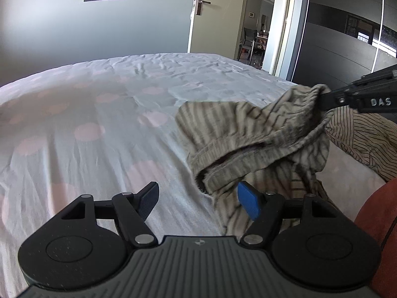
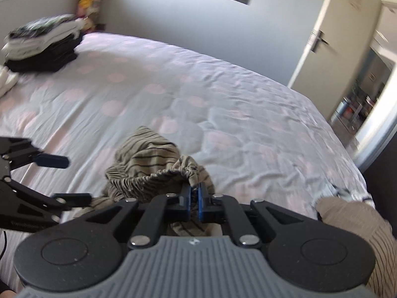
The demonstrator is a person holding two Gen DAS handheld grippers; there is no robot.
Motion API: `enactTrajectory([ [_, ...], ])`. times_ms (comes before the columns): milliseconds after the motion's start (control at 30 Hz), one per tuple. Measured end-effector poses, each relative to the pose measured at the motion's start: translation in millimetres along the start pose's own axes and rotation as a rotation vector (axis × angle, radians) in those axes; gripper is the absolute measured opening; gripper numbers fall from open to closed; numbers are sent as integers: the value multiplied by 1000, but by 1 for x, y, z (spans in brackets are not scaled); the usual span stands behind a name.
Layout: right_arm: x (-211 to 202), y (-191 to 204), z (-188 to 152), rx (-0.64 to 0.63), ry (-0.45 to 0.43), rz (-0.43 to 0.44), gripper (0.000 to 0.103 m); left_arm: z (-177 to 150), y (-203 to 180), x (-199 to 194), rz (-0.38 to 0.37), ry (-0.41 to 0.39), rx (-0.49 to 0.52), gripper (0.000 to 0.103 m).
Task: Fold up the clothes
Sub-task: 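Grasp the waistband with the left gripper beside the right gripper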
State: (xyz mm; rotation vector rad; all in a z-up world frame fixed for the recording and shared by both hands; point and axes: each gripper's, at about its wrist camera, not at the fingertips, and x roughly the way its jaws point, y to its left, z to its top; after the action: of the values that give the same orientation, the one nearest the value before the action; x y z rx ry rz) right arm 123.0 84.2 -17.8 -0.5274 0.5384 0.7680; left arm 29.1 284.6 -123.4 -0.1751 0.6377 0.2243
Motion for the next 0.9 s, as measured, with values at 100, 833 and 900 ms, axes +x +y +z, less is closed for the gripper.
enactTrajectory([
  [100, -10, -31, -13, 52, 19, -44, 6, -1, -2, 1, 15, 12, 17, 83],
  [833, 1, -115, -89, 271, 129, -41, 6, 25, -50, 83, -101, 140, 31, 23],
  [900, 1, -117, -89, 274, 124, -41, 6, 27, -52, 83, -83, 143, 35, 9],
])
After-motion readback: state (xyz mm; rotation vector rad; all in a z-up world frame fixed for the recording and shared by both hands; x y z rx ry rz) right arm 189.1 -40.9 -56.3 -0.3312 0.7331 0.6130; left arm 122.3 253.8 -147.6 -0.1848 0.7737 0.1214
